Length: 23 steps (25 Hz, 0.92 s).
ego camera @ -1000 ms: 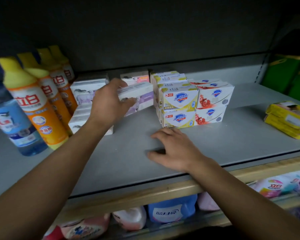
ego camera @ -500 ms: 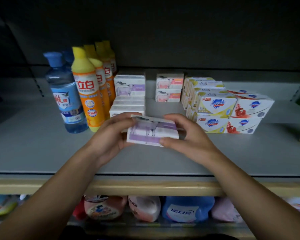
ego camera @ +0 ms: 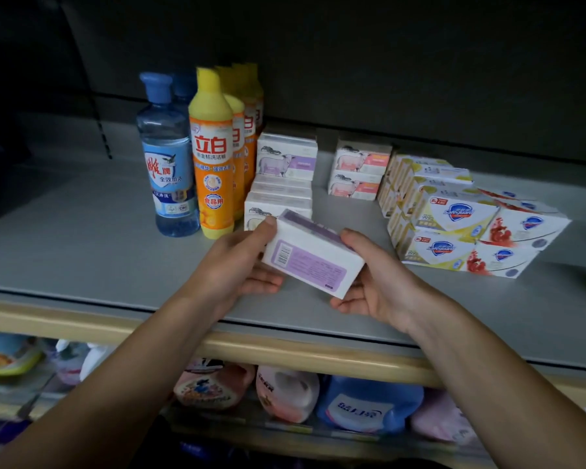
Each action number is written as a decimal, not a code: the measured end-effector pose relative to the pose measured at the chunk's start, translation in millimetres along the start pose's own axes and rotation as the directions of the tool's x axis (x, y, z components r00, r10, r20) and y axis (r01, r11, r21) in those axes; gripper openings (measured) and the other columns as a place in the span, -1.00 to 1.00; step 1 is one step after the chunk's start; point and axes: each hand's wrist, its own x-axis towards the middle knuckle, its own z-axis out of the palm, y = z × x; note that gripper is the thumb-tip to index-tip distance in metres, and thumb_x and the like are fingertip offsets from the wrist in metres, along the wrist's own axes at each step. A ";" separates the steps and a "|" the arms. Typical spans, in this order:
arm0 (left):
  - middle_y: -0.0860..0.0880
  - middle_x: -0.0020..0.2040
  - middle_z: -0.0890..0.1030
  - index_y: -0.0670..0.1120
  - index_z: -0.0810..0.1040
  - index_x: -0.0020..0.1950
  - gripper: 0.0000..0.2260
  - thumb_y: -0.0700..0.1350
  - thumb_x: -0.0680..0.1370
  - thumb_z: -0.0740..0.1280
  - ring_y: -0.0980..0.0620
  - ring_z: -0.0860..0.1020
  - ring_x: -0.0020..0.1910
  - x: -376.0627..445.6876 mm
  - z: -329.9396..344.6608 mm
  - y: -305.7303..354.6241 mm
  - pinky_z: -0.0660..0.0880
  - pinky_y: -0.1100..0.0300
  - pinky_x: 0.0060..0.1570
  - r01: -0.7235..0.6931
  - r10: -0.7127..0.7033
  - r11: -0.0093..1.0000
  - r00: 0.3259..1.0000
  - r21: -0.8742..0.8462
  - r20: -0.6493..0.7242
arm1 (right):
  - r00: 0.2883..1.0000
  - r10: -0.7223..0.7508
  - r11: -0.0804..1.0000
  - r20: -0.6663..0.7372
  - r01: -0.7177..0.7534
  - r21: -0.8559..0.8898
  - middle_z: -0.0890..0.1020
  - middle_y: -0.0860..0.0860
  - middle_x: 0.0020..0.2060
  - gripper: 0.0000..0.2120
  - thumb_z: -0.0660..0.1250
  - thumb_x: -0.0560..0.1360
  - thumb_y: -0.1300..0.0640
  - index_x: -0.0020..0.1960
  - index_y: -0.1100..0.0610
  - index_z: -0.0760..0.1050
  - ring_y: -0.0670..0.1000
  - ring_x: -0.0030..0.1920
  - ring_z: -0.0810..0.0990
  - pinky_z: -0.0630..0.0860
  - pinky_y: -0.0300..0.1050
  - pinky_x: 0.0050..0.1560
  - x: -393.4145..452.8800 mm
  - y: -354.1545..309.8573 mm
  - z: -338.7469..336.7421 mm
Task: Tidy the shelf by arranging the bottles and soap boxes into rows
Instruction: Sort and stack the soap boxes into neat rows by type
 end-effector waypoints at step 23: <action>-0.15 0.14 0.57 -0.12 0.43 0.31 -0.61 -0.01 0.52 0.21 -0.10 0.56 0.10 -6.4 11.5 -1.1 0.52 0.00 0.15 0.125 0.153 0.715 0.932 -0.688 0.329 | 0.145 -0.940 -0.112 0.308 0.724 -0.680 0.58 0.10 0.17 -0.57 0.47 0.46 0.17 0.30 0.21 0.53 0.07 0.16 0.56 0.46 -0.12 0.23 -18.8 21.1 26.5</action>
